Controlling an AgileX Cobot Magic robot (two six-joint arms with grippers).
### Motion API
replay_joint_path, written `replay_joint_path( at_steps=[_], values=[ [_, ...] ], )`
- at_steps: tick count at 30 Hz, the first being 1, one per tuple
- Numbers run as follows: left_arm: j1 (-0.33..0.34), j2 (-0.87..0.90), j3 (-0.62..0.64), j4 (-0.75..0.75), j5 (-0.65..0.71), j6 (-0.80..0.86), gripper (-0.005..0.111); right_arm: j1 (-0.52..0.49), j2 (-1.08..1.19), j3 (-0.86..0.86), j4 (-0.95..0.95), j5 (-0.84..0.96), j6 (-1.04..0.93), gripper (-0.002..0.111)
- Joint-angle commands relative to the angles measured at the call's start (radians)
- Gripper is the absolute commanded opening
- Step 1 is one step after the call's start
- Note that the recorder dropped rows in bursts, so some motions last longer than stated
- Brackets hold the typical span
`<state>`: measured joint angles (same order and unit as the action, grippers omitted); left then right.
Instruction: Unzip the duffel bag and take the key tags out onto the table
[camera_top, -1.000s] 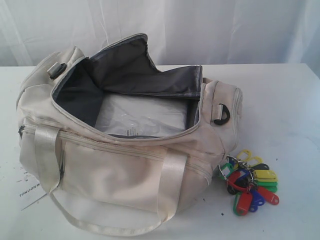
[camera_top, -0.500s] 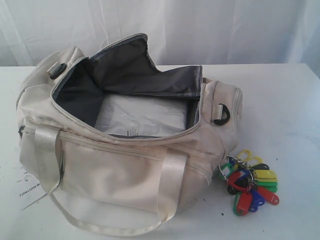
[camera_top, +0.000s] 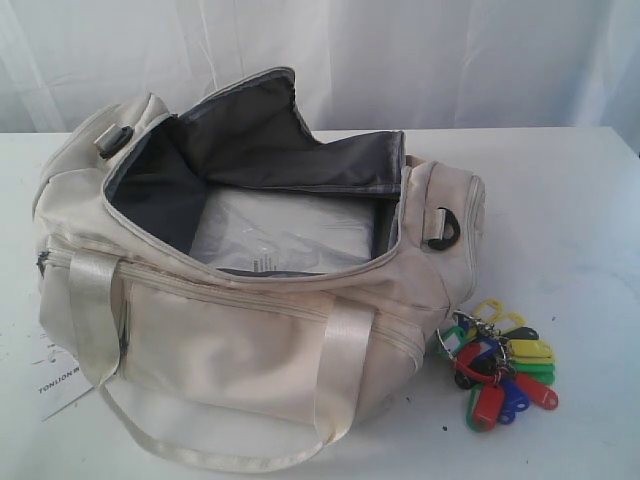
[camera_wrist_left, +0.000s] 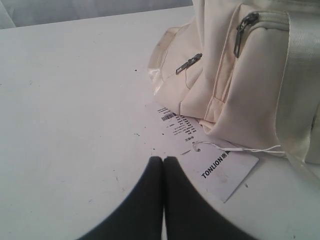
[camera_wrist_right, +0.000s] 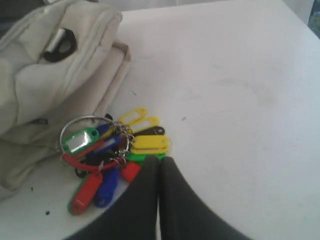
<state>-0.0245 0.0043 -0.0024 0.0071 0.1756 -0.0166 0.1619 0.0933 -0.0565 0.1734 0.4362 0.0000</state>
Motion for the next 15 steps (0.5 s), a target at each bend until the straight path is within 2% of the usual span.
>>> replay_joint_path(
  at_steps=[1,6,11,15],
  values=[
    [0.002,-0.004,0.002,-0.002,-0.005,-0.006,0.0,-0.005,-0.003,0.057,-0.012,-0.14,0.013,0.0],
    [0.002,-0.004,0.002,-0.002,-0.005,-0.006,0.0,-0.005,-0.028,0.057,-0.074,-0.179,0.013,0.0],
    [0.002,-0.004,0.002,-0.002,-0.005,-0.006,0.0,-0.005,-0.084,0.057,-0.222,-0.17,0.013,0.0],
    [0.002,-0.004,0.002,-0.002,-0.005,-0.006,0.0,-0.005,-0.093,0.057,-0.226,-0.161,0.013,0.0]
  ],
)
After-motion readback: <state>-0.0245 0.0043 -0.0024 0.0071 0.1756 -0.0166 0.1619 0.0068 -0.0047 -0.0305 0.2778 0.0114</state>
